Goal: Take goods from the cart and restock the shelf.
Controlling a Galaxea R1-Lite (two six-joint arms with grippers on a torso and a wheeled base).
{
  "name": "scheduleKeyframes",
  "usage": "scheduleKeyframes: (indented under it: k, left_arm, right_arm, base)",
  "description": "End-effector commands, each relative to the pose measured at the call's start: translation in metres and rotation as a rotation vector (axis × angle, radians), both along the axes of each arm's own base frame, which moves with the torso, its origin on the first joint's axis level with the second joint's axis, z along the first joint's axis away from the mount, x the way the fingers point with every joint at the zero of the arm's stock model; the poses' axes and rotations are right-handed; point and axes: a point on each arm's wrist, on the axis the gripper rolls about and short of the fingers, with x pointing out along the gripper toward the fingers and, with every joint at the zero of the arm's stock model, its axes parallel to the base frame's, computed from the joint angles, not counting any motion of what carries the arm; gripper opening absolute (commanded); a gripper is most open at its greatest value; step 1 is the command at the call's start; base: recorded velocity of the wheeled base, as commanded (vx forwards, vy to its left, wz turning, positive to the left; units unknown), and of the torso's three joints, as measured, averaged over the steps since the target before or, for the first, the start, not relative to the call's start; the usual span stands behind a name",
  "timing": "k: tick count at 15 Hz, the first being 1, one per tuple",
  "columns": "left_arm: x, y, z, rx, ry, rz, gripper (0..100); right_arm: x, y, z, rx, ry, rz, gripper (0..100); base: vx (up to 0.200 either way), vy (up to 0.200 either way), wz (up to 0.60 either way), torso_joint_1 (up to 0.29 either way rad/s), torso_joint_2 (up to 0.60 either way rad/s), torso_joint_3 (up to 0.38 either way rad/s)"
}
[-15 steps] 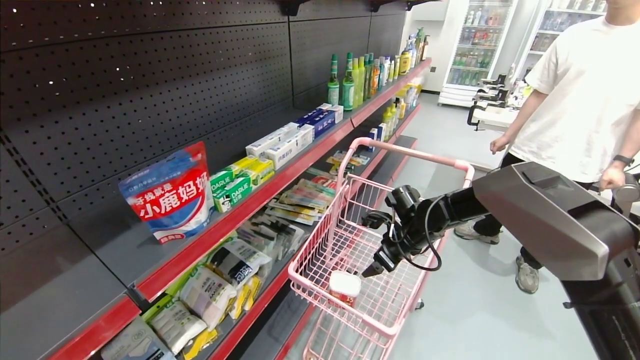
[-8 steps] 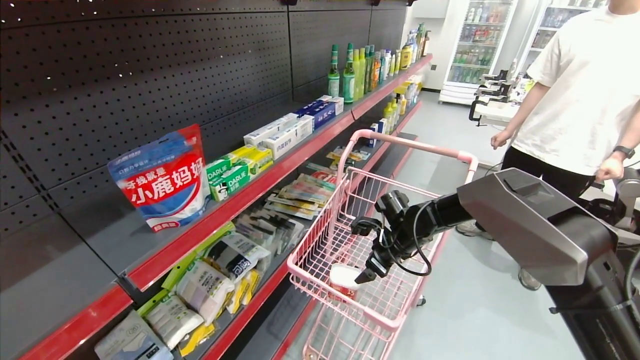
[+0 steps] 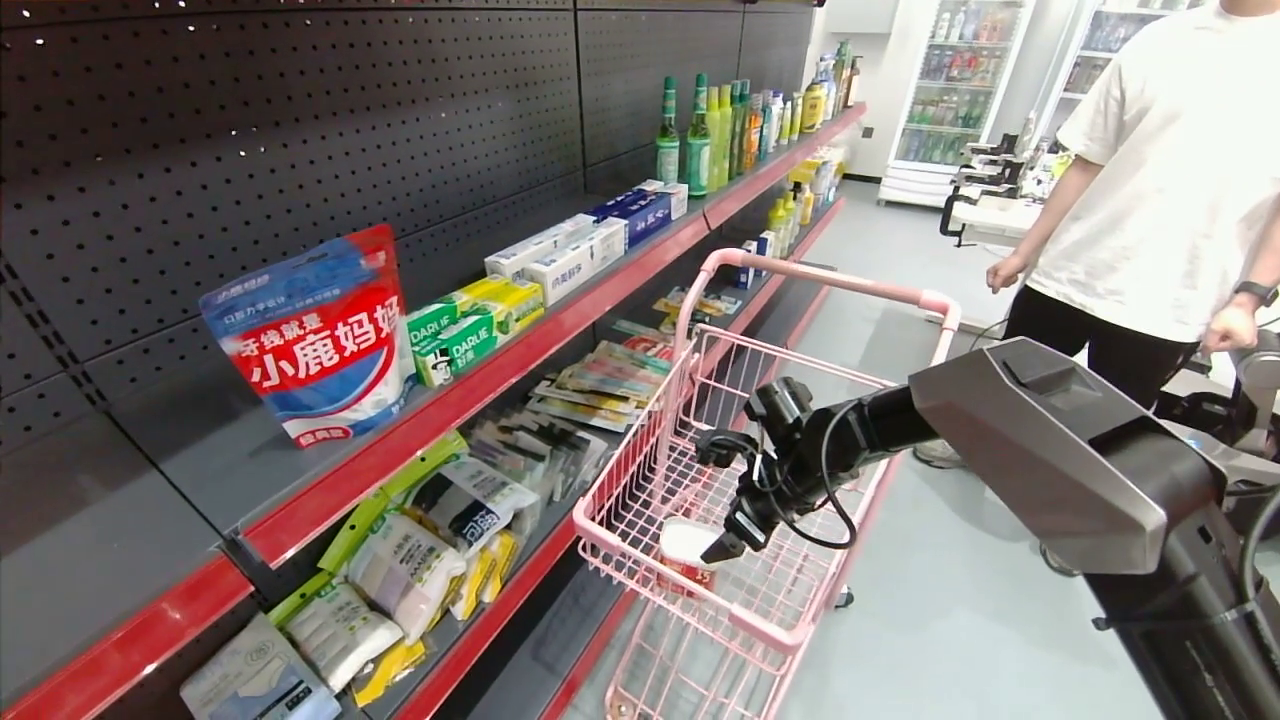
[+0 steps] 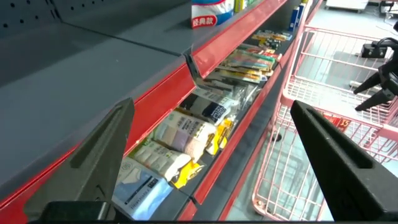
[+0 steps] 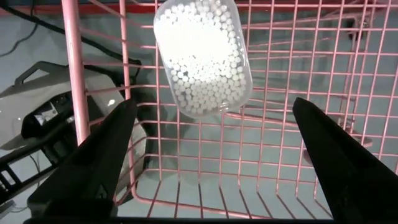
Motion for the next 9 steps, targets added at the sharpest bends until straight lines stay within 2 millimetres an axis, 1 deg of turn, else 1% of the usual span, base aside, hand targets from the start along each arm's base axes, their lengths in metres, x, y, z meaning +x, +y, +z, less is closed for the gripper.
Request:
scheduleKeyframes:
  k: [1,3,4,6,9]
  left_arm:
    - [0.0001,0.0,0.0,0.0,0.001,0.001,100]
    - [0.0001,0.0,0.0,0.0,0.001,0.001,100]
    - [0.0001,0.0,0.0,0.0,0.001,0.001,100]
    - [0.0001,0.0,0.0,0.0,0.001,0.001,100]
    - [0.0001,0.0,0.0,0.0,0.001,0.001,100]
  right_arm:
    - [0.0006,0.0025,-0.0016,0.0,-0.002,0.005,100]
    - [0.0015,0.0029,-0.0038,0.001,0.0,0.006,100]
    - [-0.0001,0.0069,-0.0032,0.029,0.008,0.035,100]
    - [0.0013,0.0083,-0.0009,0.034,-0.004,0.043,100]
    - [0.0026,0.0114,-0.0034,0.039,-0.006,0.051,100]
  base:
    - [0.0,0.0,0.0,-0.115,0.29,0.183]
    - [0.0,0.0,0.0,-0.151,0.37,0.222]
    - [0.0,0.0,0.0,-0.183,0.44,0.256]
    - [0.0,0.0,0.0,-0.173,0.46,0.273]
    - [0.0,0.0,0.0,-0.053,0.15,0.09]
